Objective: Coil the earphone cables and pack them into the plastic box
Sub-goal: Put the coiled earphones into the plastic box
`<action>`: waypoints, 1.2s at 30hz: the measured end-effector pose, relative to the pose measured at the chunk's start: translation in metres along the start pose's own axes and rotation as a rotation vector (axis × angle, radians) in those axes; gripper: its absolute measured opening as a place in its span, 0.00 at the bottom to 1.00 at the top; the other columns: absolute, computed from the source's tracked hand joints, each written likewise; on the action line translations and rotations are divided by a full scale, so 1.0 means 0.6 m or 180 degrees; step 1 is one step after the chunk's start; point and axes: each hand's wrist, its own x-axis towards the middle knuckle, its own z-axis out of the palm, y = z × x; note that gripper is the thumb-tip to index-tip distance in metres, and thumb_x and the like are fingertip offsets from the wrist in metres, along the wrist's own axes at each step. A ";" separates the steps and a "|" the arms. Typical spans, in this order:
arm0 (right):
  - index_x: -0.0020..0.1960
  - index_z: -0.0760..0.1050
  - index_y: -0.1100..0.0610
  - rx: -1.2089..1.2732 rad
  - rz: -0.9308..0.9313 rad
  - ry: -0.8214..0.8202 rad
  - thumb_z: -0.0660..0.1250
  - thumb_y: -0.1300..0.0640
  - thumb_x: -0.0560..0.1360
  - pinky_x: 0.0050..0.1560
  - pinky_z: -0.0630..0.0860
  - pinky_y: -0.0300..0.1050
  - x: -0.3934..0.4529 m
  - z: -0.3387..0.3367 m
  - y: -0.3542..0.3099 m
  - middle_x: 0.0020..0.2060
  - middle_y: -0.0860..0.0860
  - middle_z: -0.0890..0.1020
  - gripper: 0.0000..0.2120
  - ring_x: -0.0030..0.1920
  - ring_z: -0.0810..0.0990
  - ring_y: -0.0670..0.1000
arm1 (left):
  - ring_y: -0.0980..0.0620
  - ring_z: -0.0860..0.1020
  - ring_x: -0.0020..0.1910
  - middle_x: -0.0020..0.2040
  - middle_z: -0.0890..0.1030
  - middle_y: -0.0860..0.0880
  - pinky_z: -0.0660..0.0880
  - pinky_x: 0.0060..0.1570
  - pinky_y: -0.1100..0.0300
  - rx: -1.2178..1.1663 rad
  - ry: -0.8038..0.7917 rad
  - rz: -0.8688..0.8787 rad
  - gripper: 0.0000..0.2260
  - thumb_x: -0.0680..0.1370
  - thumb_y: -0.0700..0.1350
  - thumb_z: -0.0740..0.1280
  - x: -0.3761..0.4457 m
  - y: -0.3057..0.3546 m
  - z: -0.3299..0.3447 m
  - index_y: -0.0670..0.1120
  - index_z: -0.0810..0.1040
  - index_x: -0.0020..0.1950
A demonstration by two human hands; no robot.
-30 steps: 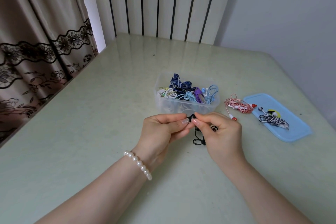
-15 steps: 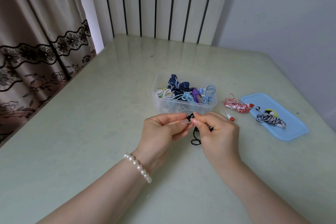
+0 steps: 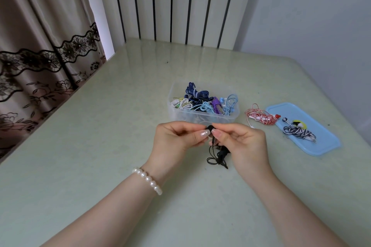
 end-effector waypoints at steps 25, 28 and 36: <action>0.41 0.80 0.54 -0.0035 0.0003 -0.0175 0.67 0.74 0.69 0.36 0.77 0.34 0.004 -0.004 -0.006 0.28 0.44 0.83 0.14 0.30 0.82 0.44 | 0.50 0.82 0.32 0.32 0.83 0.44 0.79 0.37 0.63 0.0099 -0.0408 0.0181 0.07 0.66 0.29 0.69 0.014 -0.008 -0.005 0.37 0.83 0.41; 0.41 0.80 0.55 0.0034 0.0081 -0.0053 0.67 0.73 0.68 0.35 0.77 0.33 0.008 -0.006 -0.011 0.27 0.44 0.83 0.14 0.29 0.81 0.43 | 0.51 0.82 0.32 0.32 0.83 0.45 0.80 0.39 0.62 0.0156 -0.0386 0.0252 0.11 0.68 0.26 0.66 0.017 -0.002 -0.003 0.37 0.81 0.46; 0.36 0.80 0.54 -0.0259 0.0219 -0.0079 0.72 0.73 0.64 0.37 0.77 0.33 0.013 -0.012 -0.016 0.28 0.44 0.83 0.14 0.30 0.81 0.42 | 0.51 0.83 0.34 0.34 0.84 0.46 0.80 0.41 0.62 0.0217 -0.0229 0.0135 0.08 0.67 0.27 0.69 0.009 -0.002 -0.004 0.38 0.81 0.41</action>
